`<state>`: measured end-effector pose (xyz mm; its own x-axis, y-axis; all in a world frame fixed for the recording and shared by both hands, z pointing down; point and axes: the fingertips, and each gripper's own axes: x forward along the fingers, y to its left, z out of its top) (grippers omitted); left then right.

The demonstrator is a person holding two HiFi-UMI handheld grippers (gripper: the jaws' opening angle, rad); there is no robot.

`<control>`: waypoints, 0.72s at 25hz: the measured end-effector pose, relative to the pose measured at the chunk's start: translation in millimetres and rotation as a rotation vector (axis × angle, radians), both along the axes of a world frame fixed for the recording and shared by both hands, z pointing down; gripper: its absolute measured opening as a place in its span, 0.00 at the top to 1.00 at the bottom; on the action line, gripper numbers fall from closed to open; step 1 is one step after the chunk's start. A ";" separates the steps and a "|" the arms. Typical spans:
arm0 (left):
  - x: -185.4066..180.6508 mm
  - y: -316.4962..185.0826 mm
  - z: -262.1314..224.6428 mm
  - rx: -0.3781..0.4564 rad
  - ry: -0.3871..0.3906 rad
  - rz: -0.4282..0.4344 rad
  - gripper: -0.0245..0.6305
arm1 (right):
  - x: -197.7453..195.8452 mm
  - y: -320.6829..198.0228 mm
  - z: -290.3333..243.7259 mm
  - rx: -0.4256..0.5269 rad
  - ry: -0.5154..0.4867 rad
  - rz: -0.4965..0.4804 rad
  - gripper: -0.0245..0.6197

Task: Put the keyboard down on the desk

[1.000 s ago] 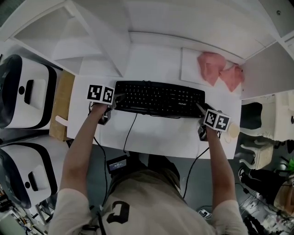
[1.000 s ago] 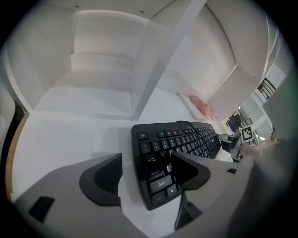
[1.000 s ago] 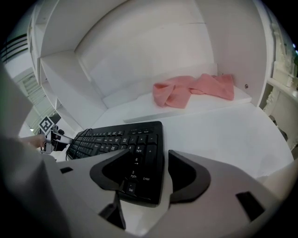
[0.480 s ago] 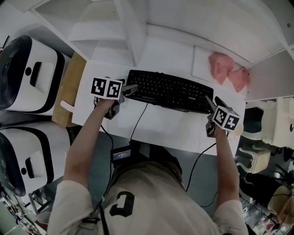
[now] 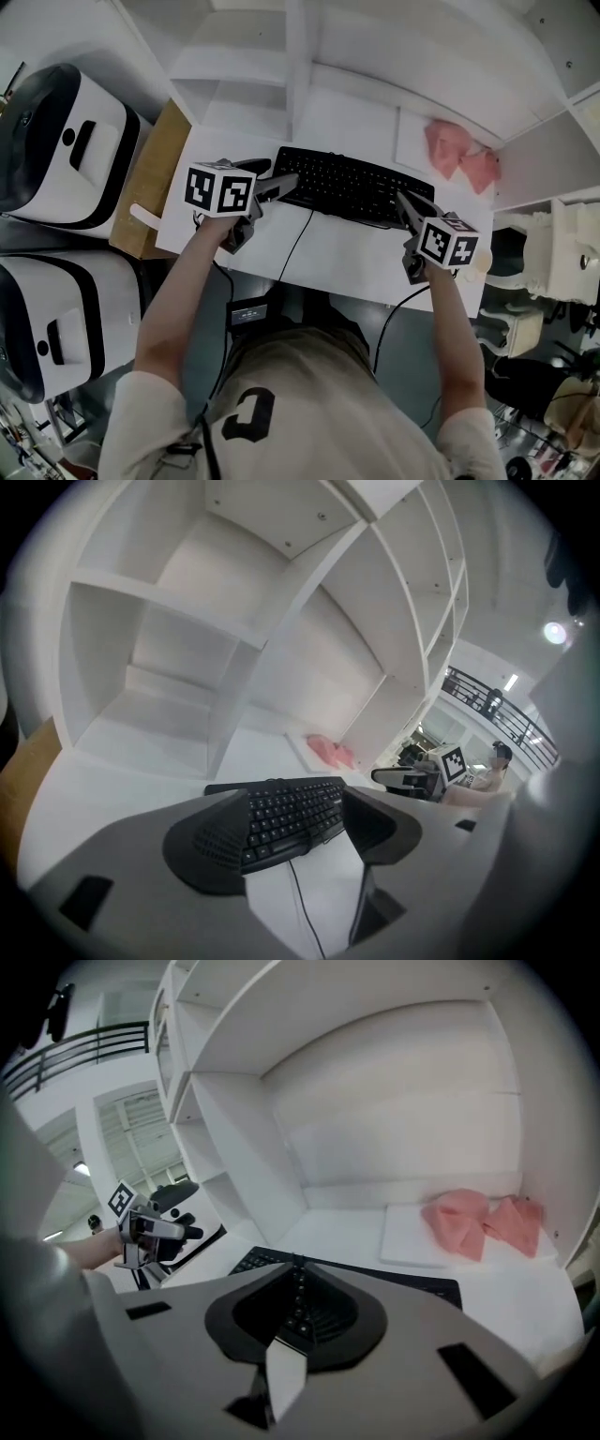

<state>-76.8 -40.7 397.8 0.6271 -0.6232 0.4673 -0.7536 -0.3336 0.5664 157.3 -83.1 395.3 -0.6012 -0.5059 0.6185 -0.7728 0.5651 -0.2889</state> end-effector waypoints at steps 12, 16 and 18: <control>10.2 65.9 -47.2 0.188 -0.001 0.086 0.93 | -80.9 78.4 -45.9 0.061 -0.067 -0.128 0.92; 9.9 91.7 -60.6 0.228 0.032 0.106 0.93 | -100.7 111.5 -58.9 0.108 -0.069 -0.142 0.92; 16.7 101.5 -65.8 0.231 0.060 0.128 0.93 | -103.3 124.8 -65.5 0.140 -0.060 -0.134 0.92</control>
